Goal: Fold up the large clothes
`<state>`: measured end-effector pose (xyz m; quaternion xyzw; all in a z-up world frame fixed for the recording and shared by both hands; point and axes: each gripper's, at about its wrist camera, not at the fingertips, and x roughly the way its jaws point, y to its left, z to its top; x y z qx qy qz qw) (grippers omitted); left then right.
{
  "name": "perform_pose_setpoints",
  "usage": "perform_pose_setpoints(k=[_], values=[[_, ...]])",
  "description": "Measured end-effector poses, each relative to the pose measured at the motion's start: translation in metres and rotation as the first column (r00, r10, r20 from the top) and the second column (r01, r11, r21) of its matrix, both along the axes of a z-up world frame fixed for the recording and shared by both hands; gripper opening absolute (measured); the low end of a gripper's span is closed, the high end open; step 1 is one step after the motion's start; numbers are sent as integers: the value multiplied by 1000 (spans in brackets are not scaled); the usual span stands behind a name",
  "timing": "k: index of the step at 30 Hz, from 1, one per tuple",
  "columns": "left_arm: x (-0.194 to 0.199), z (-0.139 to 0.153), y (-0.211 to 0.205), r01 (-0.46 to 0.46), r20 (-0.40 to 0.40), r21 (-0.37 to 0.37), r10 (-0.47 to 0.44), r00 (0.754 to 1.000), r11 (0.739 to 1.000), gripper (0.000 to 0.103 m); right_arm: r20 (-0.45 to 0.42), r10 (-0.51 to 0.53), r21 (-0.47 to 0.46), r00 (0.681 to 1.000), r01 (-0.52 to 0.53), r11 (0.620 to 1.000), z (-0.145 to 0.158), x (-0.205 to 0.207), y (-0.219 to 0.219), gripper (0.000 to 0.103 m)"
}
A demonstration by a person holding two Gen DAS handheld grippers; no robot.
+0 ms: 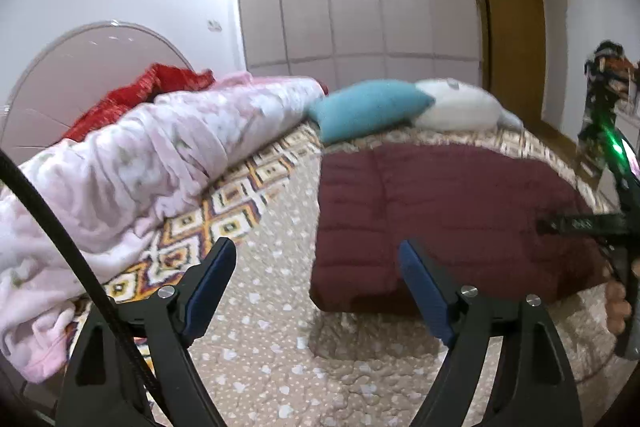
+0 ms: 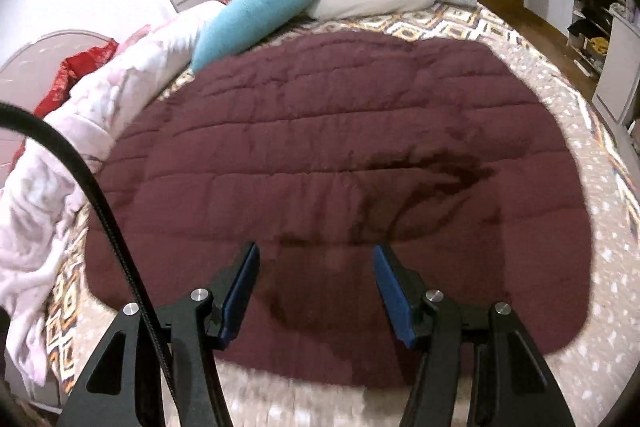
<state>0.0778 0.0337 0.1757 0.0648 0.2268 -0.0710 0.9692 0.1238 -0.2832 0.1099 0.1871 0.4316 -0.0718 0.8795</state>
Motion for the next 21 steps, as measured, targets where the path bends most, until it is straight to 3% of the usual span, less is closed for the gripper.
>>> perform_pose_setpoints(k=[5,9,14,21], values=[[-44,32,11,-42,117,-29,45,992,999,91,48,-2,-44,999,4,999,38,-67,10,63],[-86,57,18,-57,226,-52,68,972,997,96,99,-18,-96,995,28,995,61,-127,27,66],[-134,74,16,-40,294,-54,54,954,998,98,138,-38,-171,990,62,983,65,-186,54,70],[-185,68,2,44,348,-83,-12,937,996,98,141,-97,-126,985,115,985,50,-242,75,70]])
